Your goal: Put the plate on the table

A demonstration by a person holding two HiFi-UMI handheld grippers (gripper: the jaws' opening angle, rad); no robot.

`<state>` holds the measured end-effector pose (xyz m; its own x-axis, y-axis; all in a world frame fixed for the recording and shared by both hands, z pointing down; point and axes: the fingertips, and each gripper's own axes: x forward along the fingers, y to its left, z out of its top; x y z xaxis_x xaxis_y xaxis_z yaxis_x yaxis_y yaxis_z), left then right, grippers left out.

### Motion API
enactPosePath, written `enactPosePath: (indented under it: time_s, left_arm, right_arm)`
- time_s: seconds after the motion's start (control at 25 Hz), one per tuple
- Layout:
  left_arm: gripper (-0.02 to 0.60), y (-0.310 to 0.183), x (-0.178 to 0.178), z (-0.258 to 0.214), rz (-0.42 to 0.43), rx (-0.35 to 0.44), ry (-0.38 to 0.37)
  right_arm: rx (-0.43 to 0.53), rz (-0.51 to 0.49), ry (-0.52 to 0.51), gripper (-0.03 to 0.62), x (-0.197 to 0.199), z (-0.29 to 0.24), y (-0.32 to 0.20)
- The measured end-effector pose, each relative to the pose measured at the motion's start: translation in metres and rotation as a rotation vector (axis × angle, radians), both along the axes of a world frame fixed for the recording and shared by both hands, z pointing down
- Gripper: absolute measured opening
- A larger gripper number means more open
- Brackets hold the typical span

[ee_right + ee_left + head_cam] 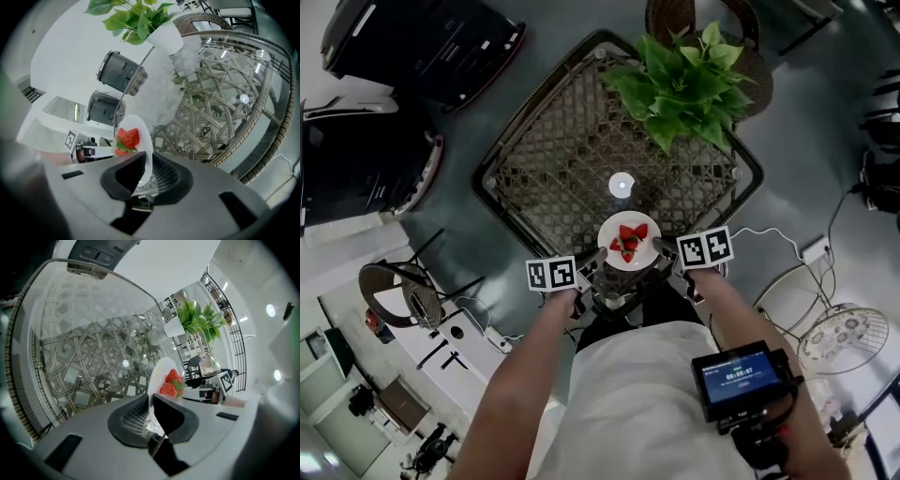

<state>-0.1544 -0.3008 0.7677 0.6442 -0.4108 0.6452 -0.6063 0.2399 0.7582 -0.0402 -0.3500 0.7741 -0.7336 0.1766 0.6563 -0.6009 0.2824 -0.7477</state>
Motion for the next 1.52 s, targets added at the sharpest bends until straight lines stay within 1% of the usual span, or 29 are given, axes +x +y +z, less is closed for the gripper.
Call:
enactPosePath:
  time_s: [0.28, 0.64, 0.84, 0.92, 1.04, 1.32, 1.52]
  left_arm:
    - [0.017, -0.039, 0.002, 0.01, 0.018, -0.009, -0.038]
    - [0.025, -0.063, -0.006, 0.025, 0.002, -0.05, -0.127]
    - [0.026, -0.064, -0.004, 0.028, 0.008, -0.054, -0.125]
    - [0.026, -0.066, -0.01, 0.028, 0.01, -0.052, -0.133]
    - [0.025, -0.069, -0.015, 0.028, 0.003, -0.05, -0.14]
    - [0.026, -0.069, -0.007, 0.033, 0.001, -0.051, -0.121]
    - [0.028, -0.072, -0.009, 0.034, 0.009, -0.066, -0.156]
  right_arm:
    - [0.044, 0.043, 0.032, 0.038, 0.003, 0.009, -0.038]
    - [0.11, 0.066, 0.071, 0.038, -0.005, 0.019, -0.061]
    - [0.126, 0.073, 0.091, 0.038, -0.002, 0.02, -0.064]
    - [0.131, 0.075, 0.089, 0.038, -0.008, 0.021, -0.066]
    - [0.137, 0.069, 0.085, 0.04, -0.013, 0.023, -0.069]
    - [0.169, 0.044, 0.113, 0.041, -0.006, 0.027, -0.068]
    - [0.238, -0.016, 0.145, 0.052, -0.01, 0.025, -0.07]
